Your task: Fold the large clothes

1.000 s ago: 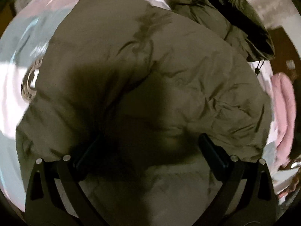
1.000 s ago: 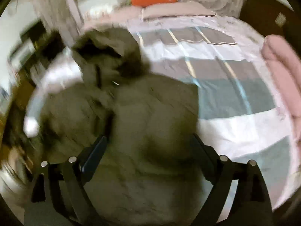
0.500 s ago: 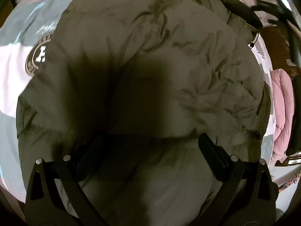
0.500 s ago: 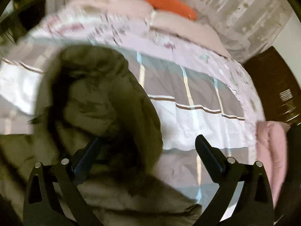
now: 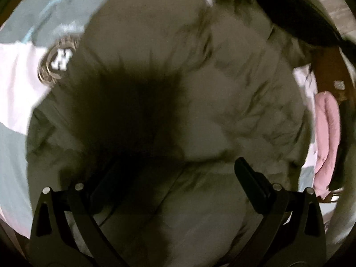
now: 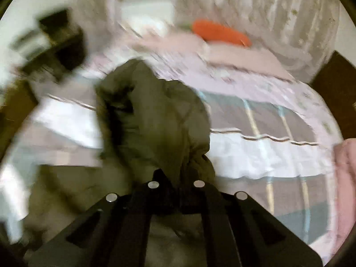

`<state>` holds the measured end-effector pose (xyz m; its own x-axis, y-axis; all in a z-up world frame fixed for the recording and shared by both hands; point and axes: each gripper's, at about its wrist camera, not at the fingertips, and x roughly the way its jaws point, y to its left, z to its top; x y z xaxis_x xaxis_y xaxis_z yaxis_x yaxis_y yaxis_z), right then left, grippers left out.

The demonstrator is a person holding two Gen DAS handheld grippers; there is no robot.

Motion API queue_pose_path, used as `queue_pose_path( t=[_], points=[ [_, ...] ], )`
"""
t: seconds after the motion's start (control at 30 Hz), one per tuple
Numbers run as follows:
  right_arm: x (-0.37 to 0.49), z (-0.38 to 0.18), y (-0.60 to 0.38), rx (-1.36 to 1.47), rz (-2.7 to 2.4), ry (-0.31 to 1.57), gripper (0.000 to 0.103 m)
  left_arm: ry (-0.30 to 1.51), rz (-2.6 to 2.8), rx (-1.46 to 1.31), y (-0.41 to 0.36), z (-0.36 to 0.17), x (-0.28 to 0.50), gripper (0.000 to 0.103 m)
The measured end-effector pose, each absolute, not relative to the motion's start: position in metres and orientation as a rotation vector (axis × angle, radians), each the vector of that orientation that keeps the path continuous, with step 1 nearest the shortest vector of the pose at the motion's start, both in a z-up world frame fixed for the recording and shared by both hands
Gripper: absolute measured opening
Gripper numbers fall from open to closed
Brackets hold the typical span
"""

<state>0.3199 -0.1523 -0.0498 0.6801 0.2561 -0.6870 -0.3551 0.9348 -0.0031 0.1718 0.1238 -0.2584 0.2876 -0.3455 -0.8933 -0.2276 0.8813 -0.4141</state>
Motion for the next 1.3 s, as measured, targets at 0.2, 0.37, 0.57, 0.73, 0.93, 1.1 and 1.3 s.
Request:
queue_pose_path(
  t=[0.2,0.37,0.57,0.73,0.93,1.1,1.3],
  points=[
    [0.173,-0.066,-0.211,-0.070,0.476,0.778,0.004,1.106,-0.143,-0.630,0.149,-0.207,0.168,0.101],
    [0.157,-0.092,-0.242,0.075,0.448,0.810,0.004,1.031,-0.356,-0.839,0.139,-0.187,0.187,0.101],
    [0.158,-0.113,-0.266,0.279,0.429,0.787,0.005,1.003,-0.325,-0.942,0.133,-0.187,0.209,0.101],
    [0.152,-0.108,-0.278,0.391,0.435,0.757,0.005,1.007,-0.268,-0.978,0.128,-0.198,0.210,0.101],
    [0.146,-0.108,-0.272,0.384,0.419,0.760,0.006,1.084,-0.320,-1.299,0.115,-0.242,0.233,0.088],
    [0.144,-0.113,-0.281,0.418,0.390,0.770,0.007,1.056,-0.374,-1.205,0.107,-0.227,0.241,0.016],
    [0.140,-0.123,-0.281,0.411,0.338,0.845,0.010,1.065,-0.326,-0.842,0.093,-0.192,0.201,0.011]
  ],
)
